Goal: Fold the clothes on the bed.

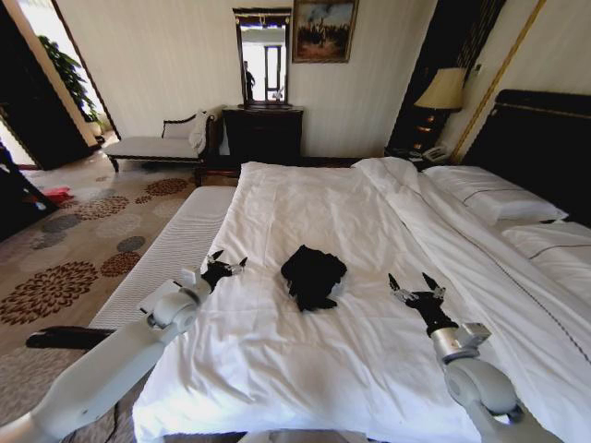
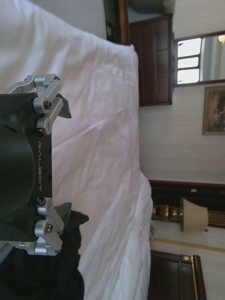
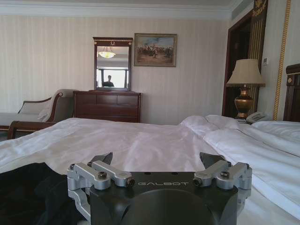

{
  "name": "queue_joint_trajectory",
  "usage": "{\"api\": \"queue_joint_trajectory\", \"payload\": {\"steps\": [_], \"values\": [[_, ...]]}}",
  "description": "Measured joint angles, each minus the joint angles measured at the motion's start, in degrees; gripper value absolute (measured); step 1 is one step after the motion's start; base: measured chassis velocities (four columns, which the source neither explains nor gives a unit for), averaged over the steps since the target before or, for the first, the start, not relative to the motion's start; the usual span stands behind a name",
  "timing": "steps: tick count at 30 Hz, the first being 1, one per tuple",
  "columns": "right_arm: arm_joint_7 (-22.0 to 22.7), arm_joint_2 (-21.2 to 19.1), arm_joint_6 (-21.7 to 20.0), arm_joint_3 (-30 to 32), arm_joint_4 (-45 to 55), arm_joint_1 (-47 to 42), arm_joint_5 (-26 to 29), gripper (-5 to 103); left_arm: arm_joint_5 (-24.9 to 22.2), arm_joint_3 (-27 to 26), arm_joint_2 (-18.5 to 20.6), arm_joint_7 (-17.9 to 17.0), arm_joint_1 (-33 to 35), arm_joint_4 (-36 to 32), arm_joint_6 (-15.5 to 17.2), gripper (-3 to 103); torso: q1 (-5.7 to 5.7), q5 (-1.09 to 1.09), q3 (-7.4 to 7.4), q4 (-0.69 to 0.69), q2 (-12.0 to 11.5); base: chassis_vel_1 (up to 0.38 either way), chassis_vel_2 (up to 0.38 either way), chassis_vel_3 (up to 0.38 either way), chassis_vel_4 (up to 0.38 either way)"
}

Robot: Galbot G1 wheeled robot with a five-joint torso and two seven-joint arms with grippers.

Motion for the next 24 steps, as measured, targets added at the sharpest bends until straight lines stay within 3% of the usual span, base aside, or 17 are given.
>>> {"api": "queue_joint_trajectory", "payload": {"steps": [4,9,16,24], "values": [[0.0,0.2,0.1,0.6,-0.6,0.4,0.0,100,-0.3,8.4,-4.1,0.9,-6.0,4.6,0.0,100,0.01,-0.01,0.01,0.01,0.0,0.0,0.0,0.0,0.0],[0.1,0.6,0.1,1.0,-1.3,0.7,0.2,100,0.0,12.8,-7.7,1.7,-9.7,8.1,-0.3,100,0.0,-0.01,0.0,0.01,0.0,0.0,0.0,0.0,0.0],[0.1,1.4,0.5,1.1,-2.4,0.4,0.0,100,-0.7,15.3,-12.4,1.7,-13.7,13.2,-0.4,100,0.01,0.0,0.0,0.0,0.0,0.0,0.0,0.0,0.0],[0.1,1.5,0.6,0.8,-2.8,0.8,0.0,100,-2.1,15.9,-14.9,1.1,-14.7,17.0,0.2,99,0.0,-0.01,0.0,0.02,0.0,0.0,0.0,0.0,0.0]]}}
